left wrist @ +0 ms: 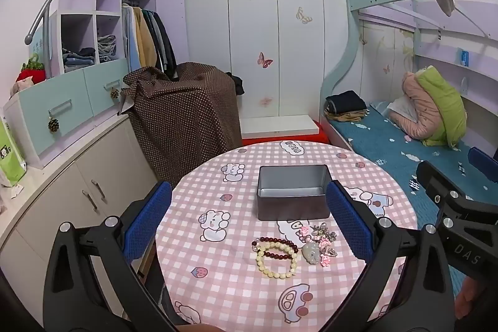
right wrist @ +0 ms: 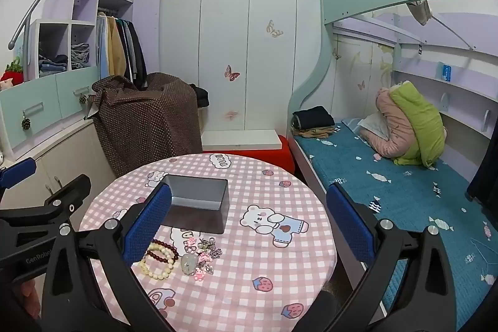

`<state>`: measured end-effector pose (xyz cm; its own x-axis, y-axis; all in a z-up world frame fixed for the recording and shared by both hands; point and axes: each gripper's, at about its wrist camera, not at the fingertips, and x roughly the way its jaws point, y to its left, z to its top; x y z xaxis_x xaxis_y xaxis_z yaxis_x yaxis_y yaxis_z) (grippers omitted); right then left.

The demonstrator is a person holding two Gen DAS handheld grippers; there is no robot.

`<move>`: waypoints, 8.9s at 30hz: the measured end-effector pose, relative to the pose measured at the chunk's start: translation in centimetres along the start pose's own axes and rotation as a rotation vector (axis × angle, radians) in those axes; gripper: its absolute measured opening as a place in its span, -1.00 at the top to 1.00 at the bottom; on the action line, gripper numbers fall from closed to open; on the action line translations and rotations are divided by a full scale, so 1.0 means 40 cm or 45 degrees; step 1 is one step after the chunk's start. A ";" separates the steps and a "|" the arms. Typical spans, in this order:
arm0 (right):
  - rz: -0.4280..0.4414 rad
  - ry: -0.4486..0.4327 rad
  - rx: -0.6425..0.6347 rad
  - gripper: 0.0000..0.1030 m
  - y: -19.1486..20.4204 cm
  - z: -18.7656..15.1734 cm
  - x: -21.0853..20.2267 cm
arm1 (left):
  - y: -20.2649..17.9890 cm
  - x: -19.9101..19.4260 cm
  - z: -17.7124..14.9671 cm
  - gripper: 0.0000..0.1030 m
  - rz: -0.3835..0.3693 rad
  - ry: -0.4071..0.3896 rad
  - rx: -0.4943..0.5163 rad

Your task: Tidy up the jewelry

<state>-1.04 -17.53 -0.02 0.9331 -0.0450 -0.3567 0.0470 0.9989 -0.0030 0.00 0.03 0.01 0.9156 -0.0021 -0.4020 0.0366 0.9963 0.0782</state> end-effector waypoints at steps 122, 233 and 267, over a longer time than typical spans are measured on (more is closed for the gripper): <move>0.027 0.595 -0.011 -0.86 0.027 -0.211 0.298 | 0.061 0.367 -0.218 -0.90 -0.138 0.618 0.010; 0.298 0.426 -0.180 0.87 0.146 -0.030 0.562 | 0.013 0.687 0.016 0.82 -0.725 0.606 -0.238; 0.566 0.626 -0.068 -0.15 0.250 -0.031 0.637 | 0.177 0.630 -0.003 0.39 -0.284 0.504 -0.070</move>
<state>22.78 -8.68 -10.30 0.5879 0.3702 -0.7193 -0.3342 0.9209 0.2008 23.27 7.02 -9.69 0.6640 -0.1949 -0.7219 0.1846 0.9783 -0.0943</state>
